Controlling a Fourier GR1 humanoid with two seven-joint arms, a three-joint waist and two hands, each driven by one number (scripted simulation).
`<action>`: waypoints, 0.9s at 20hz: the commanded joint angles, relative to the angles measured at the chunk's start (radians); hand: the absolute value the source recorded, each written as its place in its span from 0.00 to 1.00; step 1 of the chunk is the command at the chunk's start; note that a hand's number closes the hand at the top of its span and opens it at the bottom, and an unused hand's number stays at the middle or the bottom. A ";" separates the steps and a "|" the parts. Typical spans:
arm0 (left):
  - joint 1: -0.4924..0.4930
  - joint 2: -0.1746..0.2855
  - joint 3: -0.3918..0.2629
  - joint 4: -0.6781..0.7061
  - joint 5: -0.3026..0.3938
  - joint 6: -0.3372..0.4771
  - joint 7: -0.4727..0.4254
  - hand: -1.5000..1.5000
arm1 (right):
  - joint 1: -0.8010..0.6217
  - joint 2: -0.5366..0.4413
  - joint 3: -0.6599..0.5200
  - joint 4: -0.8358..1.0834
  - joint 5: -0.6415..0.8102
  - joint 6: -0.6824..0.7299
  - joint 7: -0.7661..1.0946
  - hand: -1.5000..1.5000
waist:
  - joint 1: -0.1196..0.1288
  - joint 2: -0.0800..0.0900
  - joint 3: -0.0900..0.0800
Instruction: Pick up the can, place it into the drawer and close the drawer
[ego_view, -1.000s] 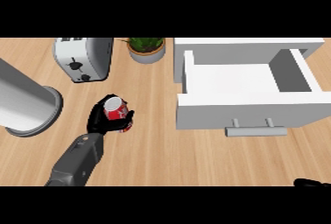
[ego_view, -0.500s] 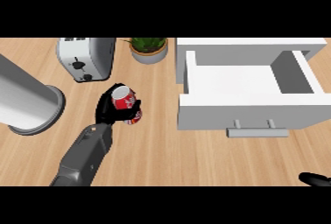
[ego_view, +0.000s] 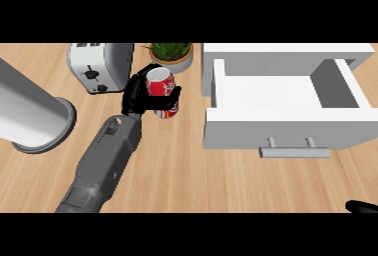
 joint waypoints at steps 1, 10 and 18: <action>-0.039 -0.010 -0.080 -0.171 0.047 0.057 0.179 1.00 | -0.002 0.032 0.037 0.004 0.050 -0.015 -0.039 0.00 | 0.005 -0.001 0.000; -0.162 -0.010 -0.236 -0.338 0.094 0.233 0.400 1.00 | 0.071 0.054 0.047 -0.031 0.037 0.019 -0.062 0.00 | -0.018 0.005 0.000; -0.460 -0.010 -0.156 -0.168 0.073 0.274 0.517 1.00 | -0.012 -0.003 -0.008 0.031 -0.013 0.018 -0.035 0.00 | -0.029 0.011 0.000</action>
